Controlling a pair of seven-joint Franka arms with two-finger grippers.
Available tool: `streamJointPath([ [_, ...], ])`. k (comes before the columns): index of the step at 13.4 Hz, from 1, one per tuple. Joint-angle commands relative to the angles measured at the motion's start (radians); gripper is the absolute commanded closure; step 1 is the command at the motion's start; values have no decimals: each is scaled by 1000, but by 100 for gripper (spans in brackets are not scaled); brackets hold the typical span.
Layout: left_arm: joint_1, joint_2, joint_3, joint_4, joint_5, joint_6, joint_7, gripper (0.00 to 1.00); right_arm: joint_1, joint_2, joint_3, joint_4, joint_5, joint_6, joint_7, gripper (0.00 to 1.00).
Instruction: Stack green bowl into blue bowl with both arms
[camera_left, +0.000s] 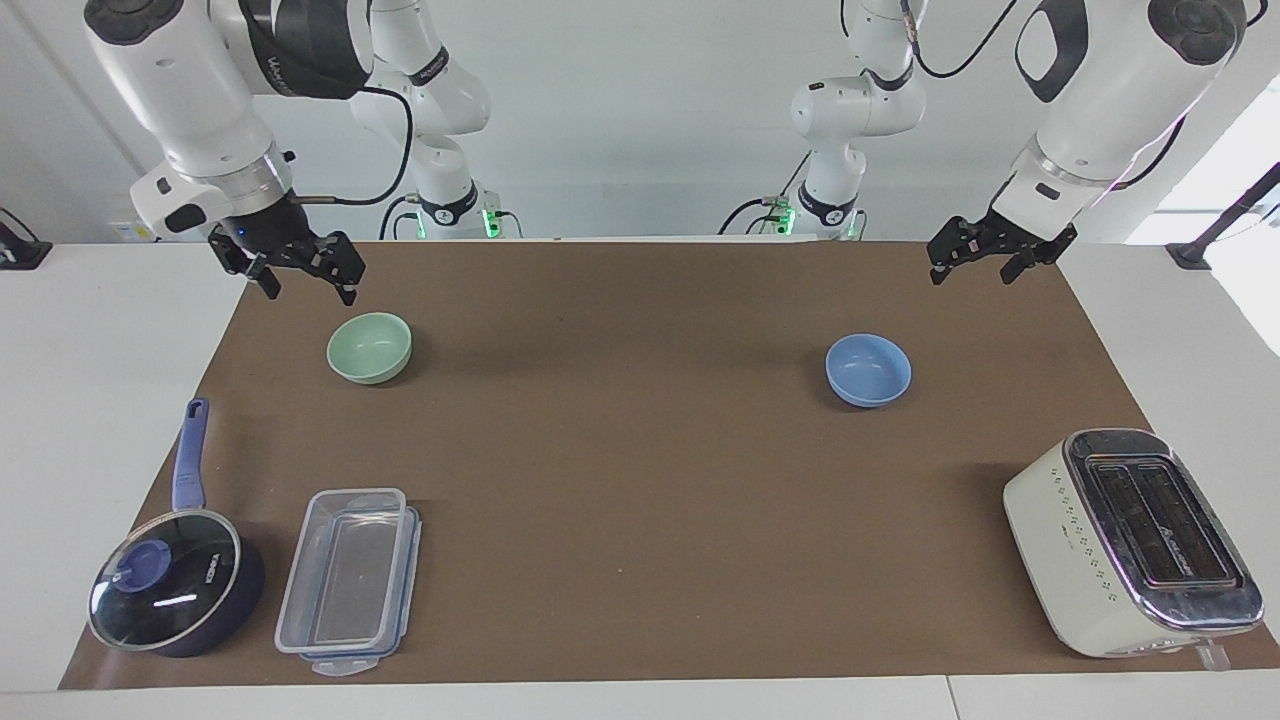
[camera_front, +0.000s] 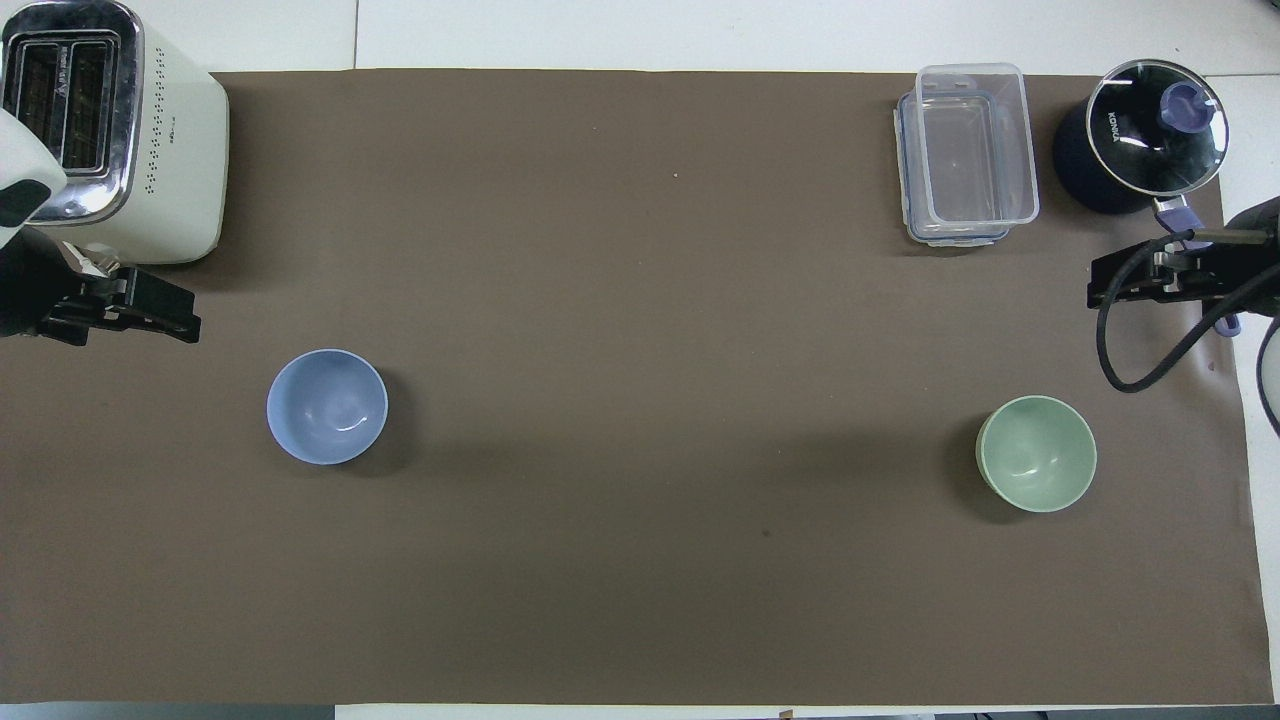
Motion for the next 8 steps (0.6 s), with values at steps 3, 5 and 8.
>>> streamJointPath([
  [3,-3,-3,1,4,7,4,11,0,-7,-19,6,-25,2,8,10,0],
  [5,-3,-3,1,1,7,5,14,0,-7,-19,6,-25,2,8,10,0],
  [8,3,-6,1,-14,7,8,20,0,-11,-19,6,-25,2,8,10,0],
])
